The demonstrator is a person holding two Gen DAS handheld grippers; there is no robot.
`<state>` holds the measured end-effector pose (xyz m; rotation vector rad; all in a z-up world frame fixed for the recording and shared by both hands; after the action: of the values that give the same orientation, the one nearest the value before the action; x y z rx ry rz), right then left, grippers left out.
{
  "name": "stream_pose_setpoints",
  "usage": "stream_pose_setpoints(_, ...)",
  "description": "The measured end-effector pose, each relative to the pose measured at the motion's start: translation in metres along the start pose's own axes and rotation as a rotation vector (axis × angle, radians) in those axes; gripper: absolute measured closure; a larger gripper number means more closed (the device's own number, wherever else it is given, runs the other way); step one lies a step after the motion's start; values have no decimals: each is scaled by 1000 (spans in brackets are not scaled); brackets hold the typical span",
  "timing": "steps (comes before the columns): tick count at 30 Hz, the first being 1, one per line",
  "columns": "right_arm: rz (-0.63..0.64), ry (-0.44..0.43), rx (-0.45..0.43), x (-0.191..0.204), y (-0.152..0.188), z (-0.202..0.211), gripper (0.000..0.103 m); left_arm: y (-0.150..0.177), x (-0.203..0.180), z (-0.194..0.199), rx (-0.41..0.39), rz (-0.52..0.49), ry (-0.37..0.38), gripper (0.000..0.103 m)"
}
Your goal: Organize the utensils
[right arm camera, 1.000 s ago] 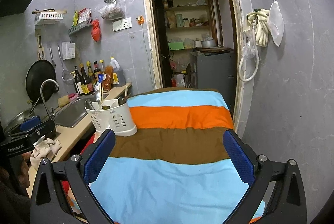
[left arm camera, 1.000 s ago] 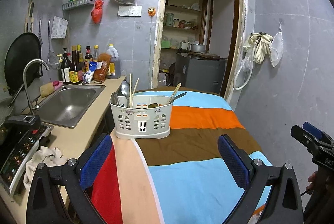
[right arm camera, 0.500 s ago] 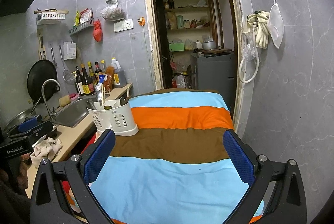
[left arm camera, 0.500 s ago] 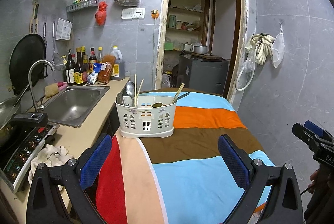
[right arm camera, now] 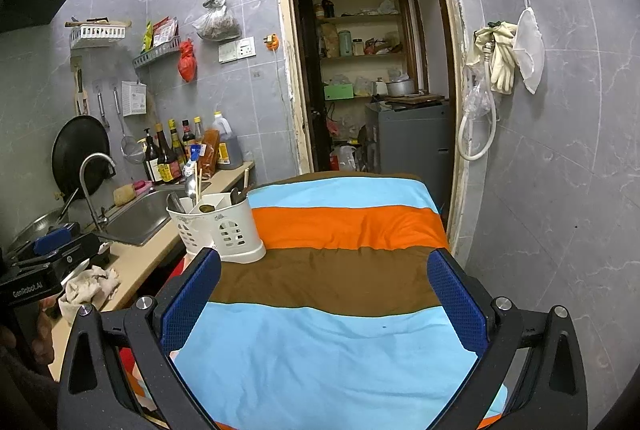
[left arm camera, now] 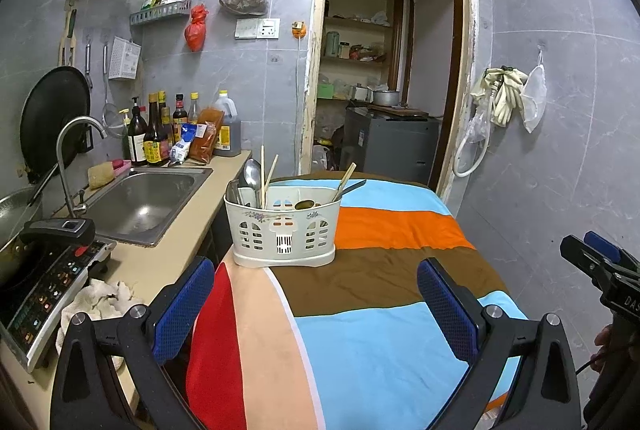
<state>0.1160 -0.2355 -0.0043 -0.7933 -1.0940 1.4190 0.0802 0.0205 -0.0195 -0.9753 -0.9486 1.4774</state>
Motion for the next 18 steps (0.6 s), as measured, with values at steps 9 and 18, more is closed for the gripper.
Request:
stream_pose_setpoints(9, 0, 0, 0, 0, 0, 0, 2, -1, -1, 0, -1, -1, 0, 1)
stream_pose_setpoints(18, 0, -1, -1, 1, -1, 0, 2, 0, -2, 0, -1, -1, -1, 1)
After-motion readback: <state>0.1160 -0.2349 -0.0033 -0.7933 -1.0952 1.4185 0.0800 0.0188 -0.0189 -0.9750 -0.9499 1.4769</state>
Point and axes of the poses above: each gripper's, at about its wrist camera, not at the fingertips, and z roughly against the way its jaws point, x to its left, y to its underside, the point moved 10 cm from there along -z, roughly the way its jaws point, and after that the axes turned 5 degrees about -x, right-handed, at the moved point
